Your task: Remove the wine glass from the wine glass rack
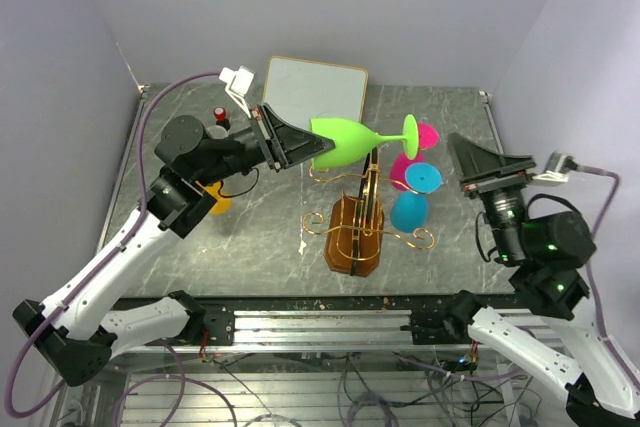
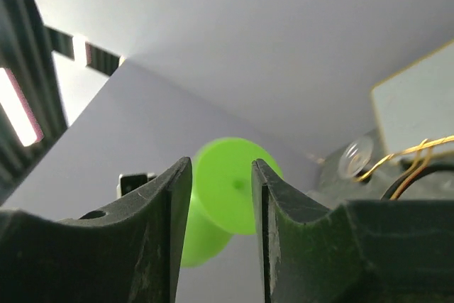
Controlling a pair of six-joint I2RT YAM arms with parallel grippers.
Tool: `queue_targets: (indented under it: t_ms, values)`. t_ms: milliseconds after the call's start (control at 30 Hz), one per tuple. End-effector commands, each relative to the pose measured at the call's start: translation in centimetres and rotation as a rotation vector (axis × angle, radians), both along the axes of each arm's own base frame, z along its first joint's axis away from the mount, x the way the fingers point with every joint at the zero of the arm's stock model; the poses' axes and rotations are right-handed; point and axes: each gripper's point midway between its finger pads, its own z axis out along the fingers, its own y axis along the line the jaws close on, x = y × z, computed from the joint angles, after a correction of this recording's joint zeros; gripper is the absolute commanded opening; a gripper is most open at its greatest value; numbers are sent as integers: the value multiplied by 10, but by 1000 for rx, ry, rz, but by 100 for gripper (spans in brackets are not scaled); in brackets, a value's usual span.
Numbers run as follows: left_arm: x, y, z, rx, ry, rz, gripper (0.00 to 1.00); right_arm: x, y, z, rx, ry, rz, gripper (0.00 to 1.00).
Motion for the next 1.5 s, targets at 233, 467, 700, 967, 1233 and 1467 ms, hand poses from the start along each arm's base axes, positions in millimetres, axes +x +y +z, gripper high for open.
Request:
queue_targets:
  t_ms: [233,467,700,967,1233,1467]
  values:
    - [32,41,-55,457,106,312,7,-12,-68,8,-601,-34,-319,44]
    - [20,125,-76,722,156,594,7,-30,-68,-7,-814,-100,-252,57]
    - [1,183,-120,906,231,743,7,-39,-77,-17,-813,-79,-248,59]
    - [-1,225,-193,1325,317,795,7,-52,-95,-11,-728,-105,-300,59]
    - [18,222,-244,1511,333,758,7,-57,-84,-28,-688,-75,-217,59]
    - [30,222,-284,1576,398,752,7,-63,-91,-24,-686,-76,-226,60]
